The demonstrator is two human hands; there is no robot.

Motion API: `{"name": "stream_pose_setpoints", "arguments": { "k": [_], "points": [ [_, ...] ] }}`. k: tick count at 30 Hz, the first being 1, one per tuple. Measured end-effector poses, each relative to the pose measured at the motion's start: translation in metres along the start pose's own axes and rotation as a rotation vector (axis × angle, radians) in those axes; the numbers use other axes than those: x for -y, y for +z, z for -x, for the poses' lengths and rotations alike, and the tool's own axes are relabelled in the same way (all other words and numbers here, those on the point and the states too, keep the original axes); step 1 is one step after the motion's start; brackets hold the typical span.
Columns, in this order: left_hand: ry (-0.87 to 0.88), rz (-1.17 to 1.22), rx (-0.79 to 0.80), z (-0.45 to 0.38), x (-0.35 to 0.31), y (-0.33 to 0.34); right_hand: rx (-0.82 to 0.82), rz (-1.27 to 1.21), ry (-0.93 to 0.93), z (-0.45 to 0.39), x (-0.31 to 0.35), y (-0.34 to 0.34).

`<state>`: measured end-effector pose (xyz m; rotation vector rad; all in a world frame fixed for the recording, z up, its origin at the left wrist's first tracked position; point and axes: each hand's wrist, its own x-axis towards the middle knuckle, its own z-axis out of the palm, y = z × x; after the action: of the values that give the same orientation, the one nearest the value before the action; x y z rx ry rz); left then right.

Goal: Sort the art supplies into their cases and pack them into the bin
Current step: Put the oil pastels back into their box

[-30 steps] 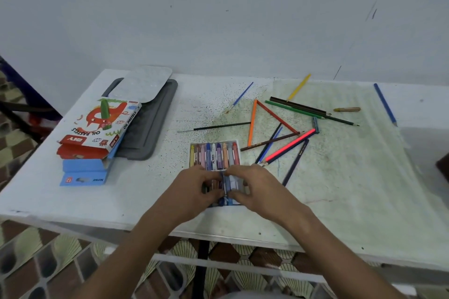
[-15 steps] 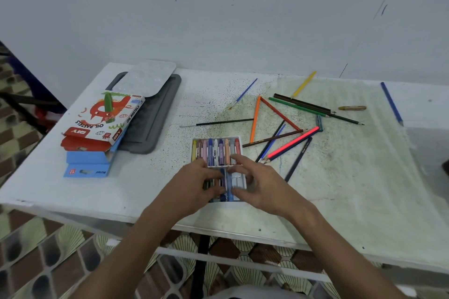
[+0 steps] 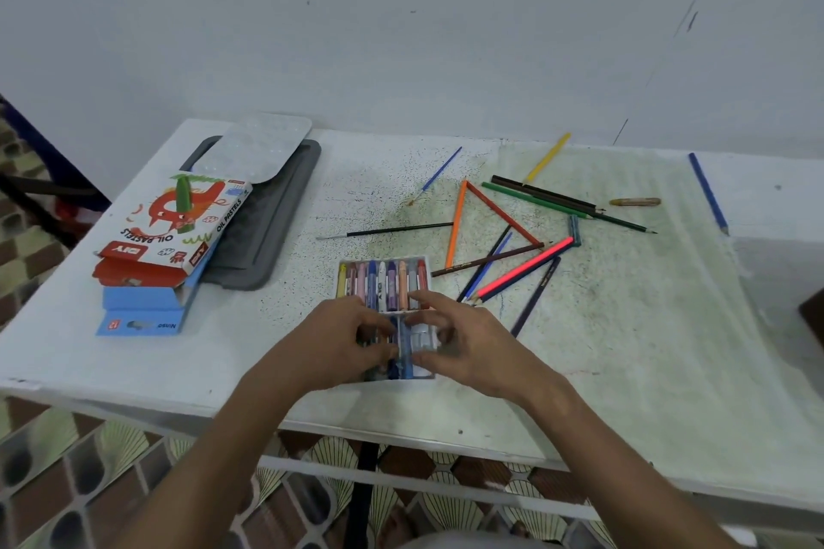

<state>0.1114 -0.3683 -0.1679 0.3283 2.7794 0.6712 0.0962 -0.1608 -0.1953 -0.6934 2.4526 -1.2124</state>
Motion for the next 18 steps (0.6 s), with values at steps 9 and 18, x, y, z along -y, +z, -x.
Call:
{"name": "stream_pose_setpoints", "arguments": {
  "k": [9, 18],
  "points": [
    [0.041, 0.086, -0.083, -0.095, -0.063, -0.012, -0.546, -0.021, 0.114, 0.015, -0.065, -0.126],
    [0.103, 0.119, -0.147, -0.218, -0.154, 0.029, -0.754, 0.086, 0.295, 0.009, -0.144, -0.239]
  ]
}}
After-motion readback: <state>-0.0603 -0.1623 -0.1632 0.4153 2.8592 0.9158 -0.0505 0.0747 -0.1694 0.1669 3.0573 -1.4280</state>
